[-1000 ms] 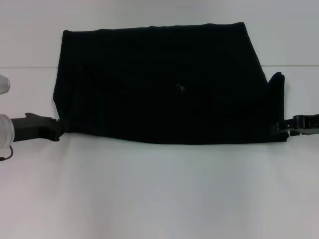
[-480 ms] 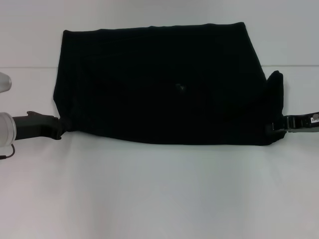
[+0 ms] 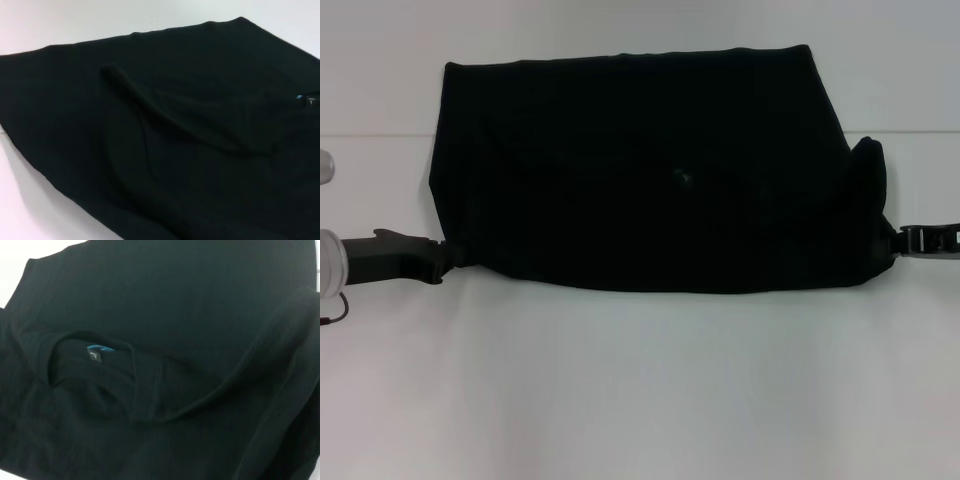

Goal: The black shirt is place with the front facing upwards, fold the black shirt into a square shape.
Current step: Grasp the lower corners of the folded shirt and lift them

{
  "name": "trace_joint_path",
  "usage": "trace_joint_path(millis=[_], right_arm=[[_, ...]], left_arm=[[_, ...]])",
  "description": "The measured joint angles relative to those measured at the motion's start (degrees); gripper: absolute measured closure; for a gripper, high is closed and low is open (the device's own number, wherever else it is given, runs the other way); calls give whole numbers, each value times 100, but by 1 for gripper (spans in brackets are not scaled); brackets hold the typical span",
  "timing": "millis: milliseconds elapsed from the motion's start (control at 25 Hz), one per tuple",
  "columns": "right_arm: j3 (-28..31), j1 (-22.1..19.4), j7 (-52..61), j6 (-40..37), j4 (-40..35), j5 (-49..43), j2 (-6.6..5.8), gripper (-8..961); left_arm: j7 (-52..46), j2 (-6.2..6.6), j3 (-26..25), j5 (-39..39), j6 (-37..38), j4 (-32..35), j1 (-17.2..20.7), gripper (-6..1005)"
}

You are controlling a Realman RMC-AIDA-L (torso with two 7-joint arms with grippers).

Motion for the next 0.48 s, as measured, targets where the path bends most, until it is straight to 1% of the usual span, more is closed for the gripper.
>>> trace_joint_path(millis=[80,280,480], right_arm=[[16,-45,-63,-67,-11,77,-6,936],[74,-275,-199,-414,-273,319,-29,942],[185,-649,-322,-1007,-772,597,24,942]], left_arm=[[-47,13,-75,0,123,58,19,952],[-158,80,-370,0,620,211,87,953],[-214,167,-674,1,1259,292,232,952]])
